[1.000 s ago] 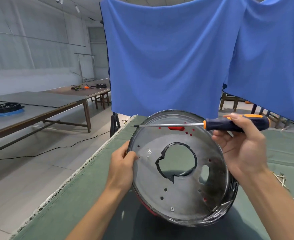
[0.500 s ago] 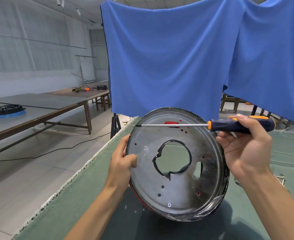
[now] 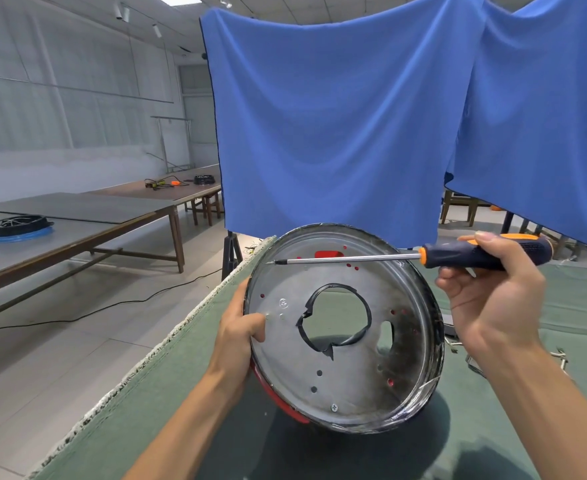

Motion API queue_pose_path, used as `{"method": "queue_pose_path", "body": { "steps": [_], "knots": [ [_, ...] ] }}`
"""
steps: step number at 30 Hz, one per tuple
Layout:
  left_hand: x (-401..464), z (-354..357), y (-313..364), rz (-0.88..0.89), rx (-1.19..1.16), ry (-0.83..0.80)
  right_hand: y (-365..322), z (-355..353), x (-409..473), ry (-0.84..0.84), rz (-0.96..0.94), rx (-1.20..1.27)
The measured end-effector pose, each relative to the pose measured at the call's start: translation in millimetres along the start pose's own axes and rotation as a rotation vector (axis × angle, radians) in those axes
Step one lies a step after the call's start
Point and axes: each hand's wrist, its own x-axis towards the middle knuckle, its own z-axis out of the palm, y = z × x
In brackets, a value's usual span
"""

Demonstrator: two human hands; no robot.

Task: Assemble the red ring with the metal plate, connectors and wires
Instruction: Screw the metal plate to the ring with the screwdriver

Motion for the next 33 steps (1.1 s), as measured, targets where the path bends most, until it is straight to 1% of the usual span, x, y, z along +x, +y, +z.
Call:
{"method": "queue_pose_path", "body": {
  "steps": [3,9,16,26,33],
  "knots": [
    [1.2,-1.9,-1.5,-0.011,-0.005,0.002,-0.4,-2.1,0.7,0.015,-0.017,-0.016],
    [0.4,-0.5,0.5,0.035,0.031,0.019,1.9,-5.9,0.4,0.028,-0.046,-0.069],
    [-1.8,3.1,3.2,0.054,0.023,0.027,10.6,-3.8,-2.0,-0.042,-0.077,-0.159],
    [-4.2,5.7,5.3,0.091,0.020,0.022,9.7,2.2,-7.1,-0.061,-0.111,-0.160],
    [-6.9,7.5,7.6,0.098,0.004,0.050,7.8,6.0,-10.5,-0.068,-0.129,-0.155]
  ]
}}
